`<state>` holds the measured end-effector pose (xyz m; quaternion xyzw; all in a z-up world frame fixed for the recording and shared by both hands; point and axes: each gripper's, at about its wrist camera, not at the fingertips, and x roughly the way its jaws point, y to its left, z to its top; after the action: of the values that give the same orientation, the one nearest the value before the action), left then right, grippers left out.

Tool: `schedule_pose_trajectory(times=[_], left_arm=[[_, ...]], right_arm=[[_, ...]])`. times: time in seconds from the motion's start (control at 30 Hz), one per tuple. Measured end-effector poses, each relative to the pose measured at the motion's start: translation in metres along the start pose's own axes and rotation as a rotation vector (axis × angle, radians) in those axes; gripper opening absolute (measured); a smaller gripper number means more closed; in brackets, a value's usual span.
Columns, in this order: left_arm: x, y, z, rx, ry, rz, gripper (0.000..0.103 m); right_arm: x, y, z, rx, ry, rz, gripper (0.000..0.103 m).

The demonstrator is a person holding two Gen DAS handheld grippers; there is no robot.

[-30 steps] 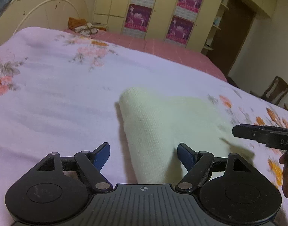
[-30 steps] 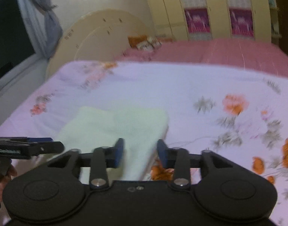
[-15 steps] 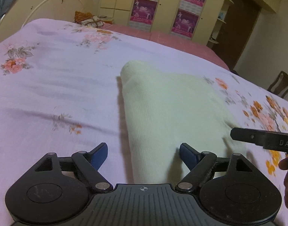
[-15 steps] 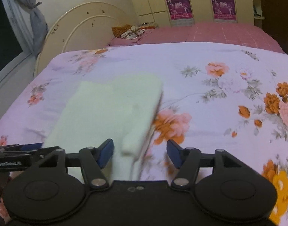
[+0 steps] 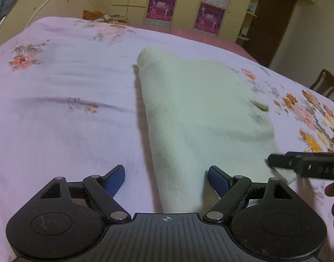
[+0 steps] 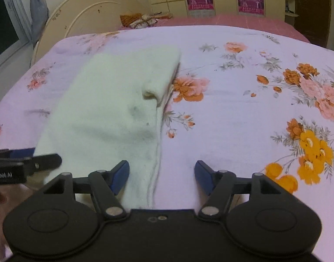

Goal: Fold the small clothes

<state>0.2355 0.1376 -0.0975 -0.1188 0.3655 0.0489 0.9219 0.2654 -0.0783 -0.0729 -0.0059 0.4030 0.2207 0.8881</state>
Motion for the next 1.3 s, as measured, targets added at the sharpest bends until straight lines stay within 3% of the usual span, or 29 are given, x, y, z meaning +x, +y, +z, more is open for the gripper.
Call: schedule_pose_trajectory(times=[0.1,0.23,0.37,0.5,0.73,0.87,1.03,1.3], left_arm=[[-0.006,-0.002,-0.008,0.006,-0.003,-0.011,0.083],[-0.006,-0.008,-0.019,0.037,-0.015,0.013,0.084],[-0.007,-0.010,-0.020,0.041,-0.009,0.024,0.090],[-0.004,-0.009,-0.020,0.037,0.006,0.050,0.103],[-0.002,-0.011,-0.020,0.052,0.013,0.071,0.103],[-0.005,-0.013,-0.015,0.045,0.031,0.088,0.103],[-0.037,-0.014,-0.019,0.046,-0.015,0.074,0.103],[-0.121,-0.024,-0.044,0.060,-0.095,0.015,0.103]], right_arm=[[-0.020,0.002,-0.005,0.011,-0.079,0.029,0.064],[-0.006,0.011,-0.017,-0.069,-0.003,-0.026,0.065],[-0.006,0.009,-0.021,-0.065,-0.029,-0.023,0.066],[-0.006,0.010,-0.022,-0.071,-0.027,-0.027,0.067],[-0.003,0.015,-0.019,-0.092,-0.011,-0.089,0.085],[-0.002,0.014,-0.019,-0.099,-0.009,-0.095,0.087],[-0.030,0.021,-0.021,-0.119,-0.046,-0.092,0.084],[-0.105,0.037,-0.046,-0.104,-0.145,-0.087,0.086]])
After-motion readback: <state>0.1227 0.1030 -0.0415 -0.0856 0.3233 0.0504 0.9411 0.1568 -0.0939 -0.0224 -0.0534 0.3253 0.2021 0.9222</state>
